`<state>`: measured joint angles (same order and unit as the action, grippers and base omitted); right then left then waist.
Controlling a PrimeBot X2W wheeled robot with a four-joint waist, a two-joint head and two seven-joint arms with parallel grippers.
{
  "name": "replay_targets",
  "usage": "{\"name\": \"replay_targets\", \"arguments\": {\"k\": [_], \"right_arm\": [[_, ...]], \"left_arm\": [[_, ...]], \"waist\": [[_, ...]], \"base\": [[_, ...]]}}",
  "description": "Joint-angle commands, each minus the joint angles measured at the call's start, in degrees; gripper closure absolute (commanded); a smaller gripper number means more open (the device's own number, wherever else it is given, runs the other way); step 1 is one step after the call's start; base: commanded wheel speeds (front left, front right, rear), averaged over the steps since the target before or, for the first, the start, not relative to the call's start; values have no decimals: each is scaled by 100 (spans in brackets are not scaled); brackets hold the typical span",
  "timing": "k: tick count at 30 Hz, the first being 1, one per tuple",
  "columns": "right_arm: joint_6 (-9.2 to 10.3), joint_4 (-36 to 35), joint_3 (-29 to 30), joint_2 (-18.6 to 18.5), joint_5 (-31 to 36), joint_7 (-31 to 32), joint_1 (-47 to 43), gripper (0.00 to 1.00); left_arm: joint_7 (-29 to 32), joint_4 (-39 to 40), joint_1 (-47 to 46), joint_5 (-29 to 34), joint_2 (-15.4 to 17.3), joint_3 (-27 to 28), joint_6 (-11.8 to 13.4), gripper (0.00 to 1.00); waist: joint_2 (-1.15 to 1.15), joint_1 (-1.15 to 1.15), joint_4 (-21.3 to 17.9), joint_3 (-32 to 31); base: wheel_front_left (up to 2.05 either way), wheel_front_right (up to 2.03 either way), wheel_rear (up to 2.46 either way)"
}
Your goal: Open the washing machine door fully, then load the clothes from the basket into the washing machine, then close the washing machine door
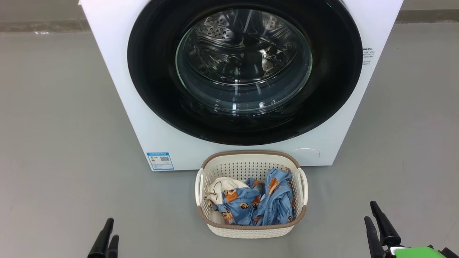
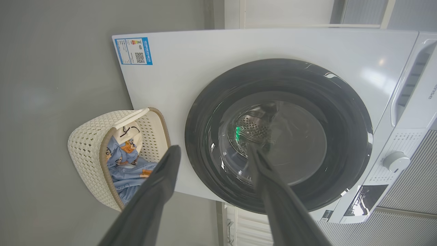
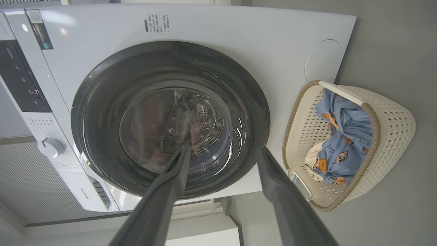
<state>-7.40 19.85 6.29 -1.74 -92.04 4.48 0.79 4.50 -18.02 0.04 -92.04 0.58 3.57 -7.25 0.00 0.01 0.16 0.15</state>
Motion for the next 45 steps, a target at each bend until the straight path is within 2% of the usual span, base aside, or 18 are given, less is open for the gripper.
{"name": "replay_targets", "arguments": {"k": [1,18,45], "right_arm": [[-1,-127,-42,-53,94,-35,144,0],[-2,-21,-441,-217,789,-331,357,0],[-4,87,-836,-400,2619,-785,568,0]], "left_arm": [[-35,197,-127,81,115,16,-7,0],[-324,384,-145,934,263,-27,-10,0],[-780,517,-174,2806,461,-77,-14,0]], "waist": [[0,0,2,2],[0,-1,28,22],[0,-1,68,21]], "base": [[0,0,0],[0,0,0],[0,0,0]]}}
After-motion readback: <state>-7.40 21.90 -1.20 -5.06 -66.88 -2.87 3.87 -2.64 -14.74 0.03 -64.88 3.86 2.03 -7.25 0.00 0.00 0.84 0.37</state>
